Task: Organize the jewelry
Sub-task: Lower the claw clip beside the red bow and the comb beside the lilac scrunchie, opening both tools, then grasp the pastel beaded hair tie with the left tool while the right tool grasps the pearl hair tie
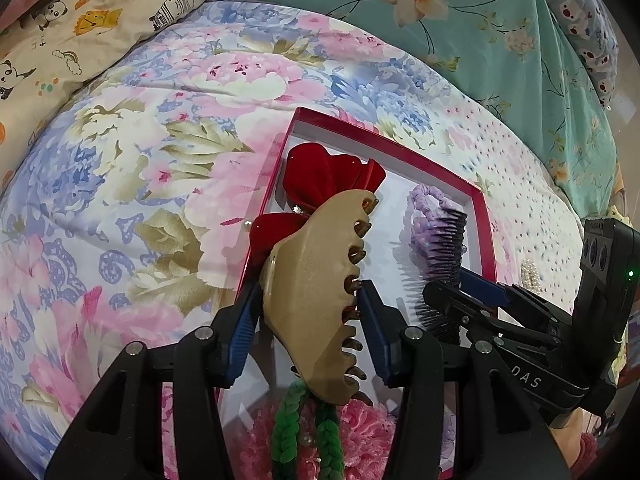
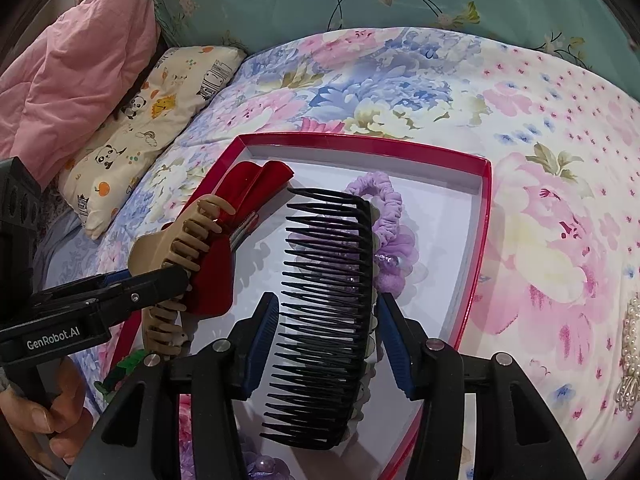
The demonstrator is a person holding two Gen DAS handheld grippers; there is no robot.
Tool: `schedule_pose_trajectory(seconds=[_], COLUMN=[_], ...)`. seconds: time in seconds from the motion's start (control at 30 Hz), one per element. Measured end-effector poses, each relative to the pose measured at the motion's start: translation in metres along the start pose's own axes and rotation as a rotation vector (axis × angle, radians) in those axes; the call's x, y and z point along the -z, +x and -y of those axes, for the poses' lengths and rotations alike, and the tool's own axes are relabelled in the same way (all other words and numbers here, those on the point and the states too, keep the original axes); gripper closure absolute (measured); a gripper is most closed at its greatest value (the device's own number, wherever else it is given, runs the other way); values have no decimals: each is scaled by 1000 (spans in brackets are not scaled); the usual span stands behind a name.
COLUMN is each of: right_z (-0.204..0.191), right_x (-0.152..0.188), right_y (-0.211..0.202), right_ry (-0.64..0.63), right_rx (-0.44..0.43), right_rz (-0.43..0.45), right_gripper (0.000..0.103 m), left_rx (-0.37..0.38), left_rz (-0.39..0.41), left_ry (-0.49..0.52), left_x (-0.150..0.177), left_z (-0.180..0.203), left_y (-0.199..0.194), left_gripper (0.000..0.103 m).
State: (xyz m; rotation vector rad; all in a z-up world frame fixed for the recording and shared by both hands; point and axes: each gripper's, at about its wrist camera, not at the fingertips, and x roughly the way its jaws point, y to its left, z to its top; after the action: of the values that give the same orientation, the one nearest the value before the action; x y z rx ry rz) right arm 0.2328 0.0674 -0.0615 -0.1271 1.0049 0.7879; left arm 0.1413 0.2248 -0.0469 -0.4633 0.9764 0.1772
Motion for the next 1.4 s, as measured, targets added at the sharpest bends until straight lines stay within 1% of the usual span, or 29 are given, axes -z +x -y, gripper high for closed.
schedule_pose_trajectory(seconds=[0.13,0.3,0.4,0.47,0.57,0.6,0.67,0.73,0.77,0.83,0.97,1.17,1.23,1.3,1.4], right_z=[-2,-2,-1,0,3,5,8,13,15,24,44,76,85,93,103], right_x=[1,2,1,2,2,1,2,4,6,11,24,50,60,71,86], right_y=[-1,-1,-3,-9,-20,-24,-34,-46,-54,-67,-91,-119,-128,-139,-156], right_ry=[-6,-7,2,11,18,21,31,41,51,80,164,316,356,381,407], right_rx=[-5,-8,-12,-16,-20,-21,-27,-35,-38,-48,-75,-113,-117,-113,-99], right_rz=[0,0,2,15,35,41,58,80,94,115,148,164,166,175,184], right_gripper=[47,46,44,39,37,37,34,24,21,20,16,14,14,14,14], left_rx=[1,8,14,18,19,21,28,32,33,34,52,71,79,90,110], left_rz=[-1,-8,-13,-16,-16,-16,-10,1,7,20,28,44,48,56,48], left_ry=[-2,-1,-7,-13,-17,-18,-21,-24,-27,-39,-72,-78,-78,-82,-85], left_x=[1,1,1,2,2,2,3,5,5,7,12,29,34,44,58], left_z=[0,1,1,0,0,0,0,0,0,-1,-5,3,7,13,20], left_y=[0,0,0,-1,-2,-3,-7,-13,-15,-22,-33,-54,-61,-70,-76], left_gripper=[51,46,45,45,44,42,38,32,30,24,24,24,24,19,19])
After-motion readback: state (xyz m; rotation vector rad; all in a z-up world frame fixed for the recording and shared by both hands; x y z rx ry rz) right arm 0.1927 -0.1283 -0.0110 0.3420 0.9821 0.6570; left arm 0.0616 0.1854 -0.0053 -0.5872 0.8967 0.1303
